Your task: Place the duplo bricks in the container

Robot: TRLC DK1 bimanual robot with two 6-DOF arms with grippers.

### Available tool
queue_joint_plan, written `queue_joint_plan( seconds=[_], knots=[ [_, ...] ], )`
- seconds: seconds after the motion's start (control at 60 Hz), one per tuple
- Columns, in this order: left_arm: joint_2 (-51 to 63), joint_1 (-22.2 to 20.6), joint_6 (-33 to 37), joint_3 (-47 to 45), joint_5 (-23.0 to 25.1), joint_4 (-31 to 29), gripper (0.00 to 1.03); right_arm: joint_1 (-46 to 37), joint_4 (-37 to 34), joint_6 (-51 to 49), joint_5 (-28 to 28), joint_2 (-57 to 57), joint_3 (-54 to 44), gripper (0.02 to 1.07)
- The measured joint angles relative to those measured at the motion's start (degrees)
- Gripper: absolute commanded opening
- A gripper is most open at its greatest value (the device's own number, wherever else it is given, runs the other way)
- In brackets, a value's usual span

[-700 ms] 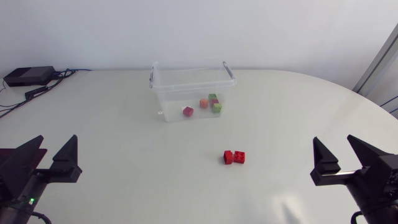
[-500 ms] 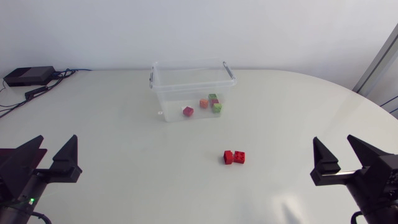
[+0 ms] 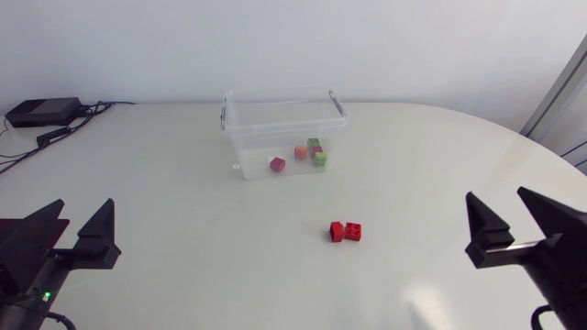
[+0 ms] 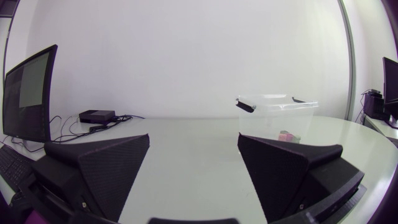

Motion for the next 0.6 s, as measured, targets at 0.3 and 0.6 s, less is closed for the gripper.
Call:
queue_joint_plan(
  seconds=[0.3,0.6],
  knots=[
    [0.0,0.0,0.0,0.0,0.0,0.0,0.99,0.0,0.0,0.0,-0.7,19.2,13.4,1.03],
    [0.0,0.0,0.0,0.0,0.0,0.0,0.99,-0.8,-2.3,0.0,-3.8,47.9,25.1,1.03]
  ],
)
